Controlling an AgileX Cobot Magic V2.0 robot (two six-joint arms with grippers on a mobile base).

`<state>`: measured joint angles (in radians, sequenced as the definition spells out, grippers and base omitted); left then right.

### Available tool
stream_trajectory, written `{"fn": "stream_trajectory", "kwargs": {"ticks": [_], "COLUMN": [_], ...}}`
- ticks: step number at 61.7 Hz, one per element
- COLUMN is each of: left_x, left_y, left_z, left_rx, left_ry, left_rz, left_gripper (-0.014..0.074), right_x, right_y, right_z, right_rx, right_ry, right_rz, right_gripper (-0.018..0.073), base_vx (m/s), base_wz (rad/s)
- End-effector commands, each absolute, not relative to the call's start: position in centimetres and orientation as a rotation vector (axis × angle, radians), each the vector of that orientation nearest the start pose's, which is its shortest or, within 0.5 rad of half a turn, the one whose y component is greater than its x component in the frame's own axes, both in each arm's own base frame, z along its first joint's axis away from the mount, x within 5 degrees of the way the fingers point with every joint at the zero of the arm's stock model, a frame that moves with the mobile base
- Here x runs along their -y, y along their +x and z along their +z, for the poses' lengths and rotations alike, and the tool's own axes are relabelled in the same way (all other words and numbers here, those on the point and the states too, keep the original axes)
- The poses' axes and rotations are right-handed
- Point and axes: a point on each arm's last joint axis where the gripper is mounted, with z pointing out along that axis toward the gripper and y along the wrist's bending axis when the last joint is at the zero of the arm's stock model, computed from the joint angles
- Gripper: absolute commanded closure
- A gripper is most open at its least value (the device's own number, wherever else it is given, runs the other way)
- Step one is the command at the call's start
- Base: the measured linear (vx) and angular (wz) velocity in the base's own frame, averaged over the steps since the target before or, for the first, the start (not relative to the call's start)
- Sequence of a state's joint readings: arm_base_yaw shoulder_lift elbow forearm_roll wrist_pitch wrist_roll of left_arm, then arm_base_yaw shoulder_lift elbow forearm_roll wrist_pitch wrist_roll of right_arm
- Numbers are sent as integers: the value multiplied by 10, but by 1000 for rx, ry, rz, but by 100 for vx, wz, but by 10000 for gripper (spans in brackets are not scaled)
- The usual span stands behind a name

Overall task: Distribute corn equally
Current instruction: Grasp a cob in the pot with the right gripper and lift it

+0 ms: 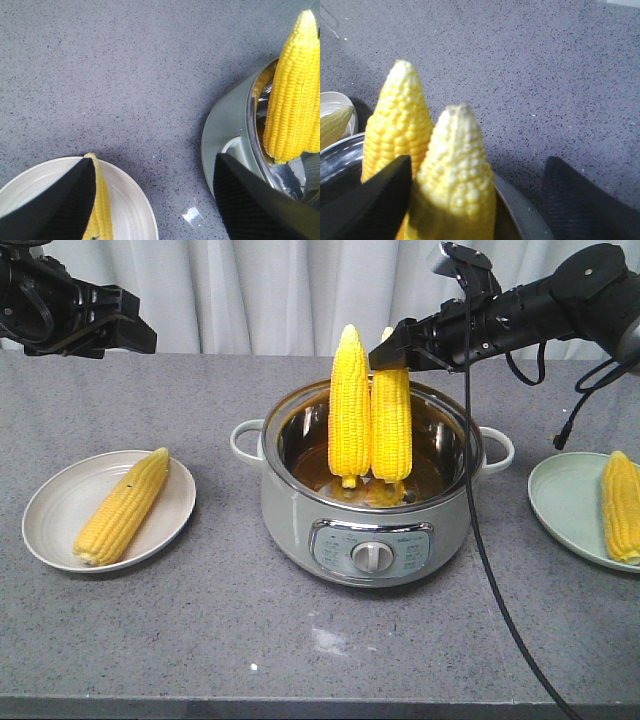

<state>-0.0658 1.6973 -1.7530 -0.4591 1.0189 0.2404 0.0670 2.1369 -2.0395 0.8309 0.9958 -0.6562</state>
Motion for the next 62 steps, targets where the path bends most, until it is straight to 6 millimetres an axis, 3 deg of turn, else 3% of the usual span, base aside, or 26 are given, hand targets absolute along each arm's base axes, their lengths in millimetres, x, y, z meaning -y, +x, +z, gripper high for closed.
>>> {"fn": "stream_trajectory", "kwargs": {"ticks": [1,18,27,53,62], "left_x": [60,60,60,62,70], "left_y": [361,361,360,357,356], "left_z": [424,424,423,421,426], "left_rx": [-2240,-2244,-2254,-2294,-2254], "left_ry": [235,237,241,260,235], "left_rz": [-516,-517,-520,-542,-683], "left_gripper": [108,108,108,108,115], "right_x": [-89,-89,-90,-88,-87], "right_y": [468,467,465,458,454], "right_z": [350,350,360,429,444], "right_rx": [-2109,-2105,-2052,-1815,-1763], "right_ry": [-523,-563,-594,-620,-621], "right_rz": [764,759,742,646,626], "right_gripper": [179,573,570,566,565], "base_vx": [0,0,0,0,0], "base_wz": [0,0,0,0,0]}}
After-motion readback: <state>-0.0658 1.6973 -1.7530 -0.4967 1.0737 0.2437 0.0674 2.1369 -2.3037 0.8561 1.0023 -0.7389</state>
